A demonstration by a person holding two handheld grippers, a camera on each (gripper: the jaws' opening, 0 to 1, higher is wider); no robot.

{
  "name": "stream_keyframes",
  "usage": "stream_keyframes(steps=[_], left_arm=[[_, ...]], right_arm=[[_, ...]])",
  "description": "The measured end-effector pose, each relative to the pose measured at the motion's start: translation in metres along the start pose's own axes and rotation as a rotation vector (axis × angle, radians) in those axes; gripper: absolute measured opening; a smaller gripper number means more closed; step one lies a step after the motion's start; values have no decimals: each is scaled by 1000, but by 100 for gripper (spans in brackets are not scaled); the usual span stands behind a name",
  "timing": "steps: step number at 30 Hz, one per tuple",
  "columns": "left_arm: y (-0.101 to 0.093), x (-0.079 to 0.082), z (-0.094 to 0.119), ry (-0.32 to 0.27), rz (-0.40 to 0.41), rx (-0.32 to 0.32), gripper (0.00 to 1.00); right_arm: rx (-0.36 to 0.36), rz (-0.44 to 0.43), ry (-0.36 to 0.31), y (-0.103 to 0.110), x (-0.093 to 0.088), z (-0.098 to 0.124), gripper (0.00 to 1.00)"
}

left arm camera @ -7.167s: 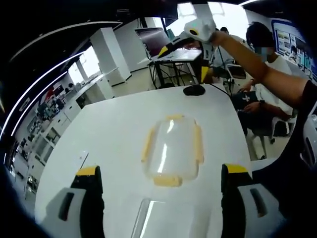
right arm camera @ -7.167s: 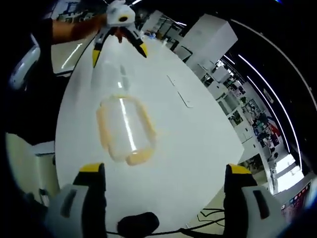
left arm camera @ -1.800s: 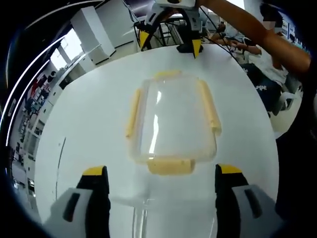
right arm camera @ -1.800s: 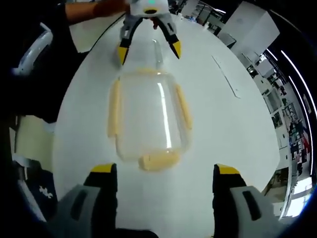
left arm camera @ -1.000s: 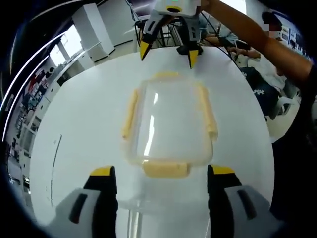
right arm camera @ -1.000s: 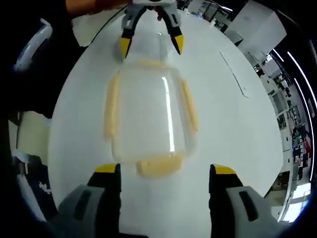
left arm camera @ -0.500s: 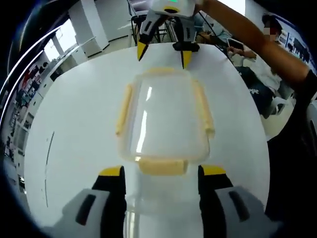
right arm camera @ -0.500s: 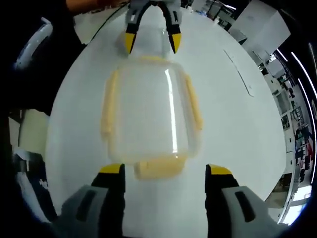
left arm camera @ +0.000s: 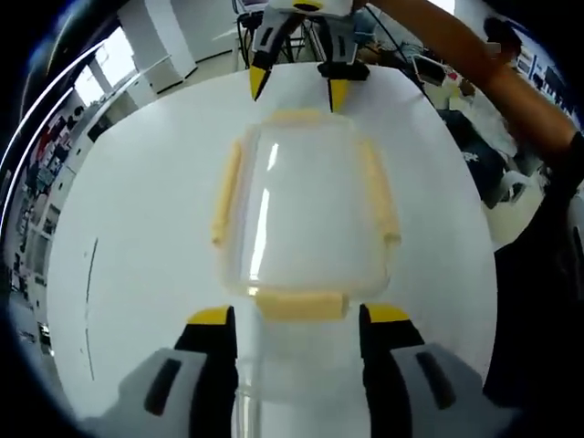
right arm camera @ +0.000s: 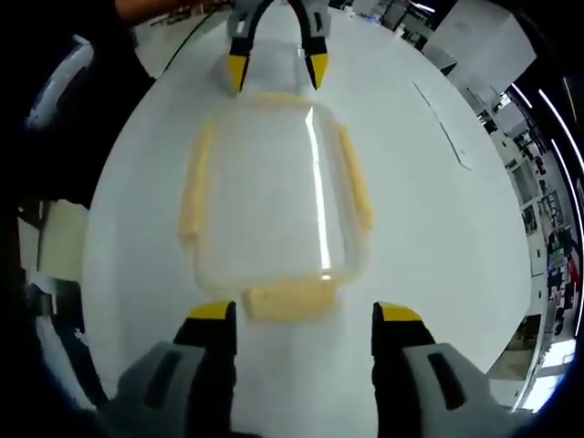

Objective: Snap each plastic latch of the storage box into its locked position after aligning the lid with the box until every specified latch is closed and the lid sits flush.

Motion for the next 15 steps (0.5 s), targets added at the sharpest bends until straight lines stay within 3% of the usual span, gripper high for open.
stream_keyframes(steps=[3, 6, 11, 15], left_arm=[[-1, 0, -3, 56, 24, -52, 48], [-1, 5, -5, 77, 4, -40, 49], [-5, 11, -14, 166, -23, -40, 48], [-4, 15, -14, 158, -32, -41, 47]], right_arm=[[5, 9, 18, -1, 3, -2, 57], [19, 18, 30, -1, 5, -4, 55], [34, 26, 43, 0, 5, -7, 54], [50, 33, 47, 1, 4, -10, 52]])
Point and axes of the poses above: the point that each gripper's makers call its tool centre point, and the gripper's own axes: z roughly backward along the fingers, y roughly to its left, x roughly out of its top, the point moved 10 cm from there along z, roughly backward along the fingers, and after that the axes turned 9 degrees about y, right-handed, at the moved point
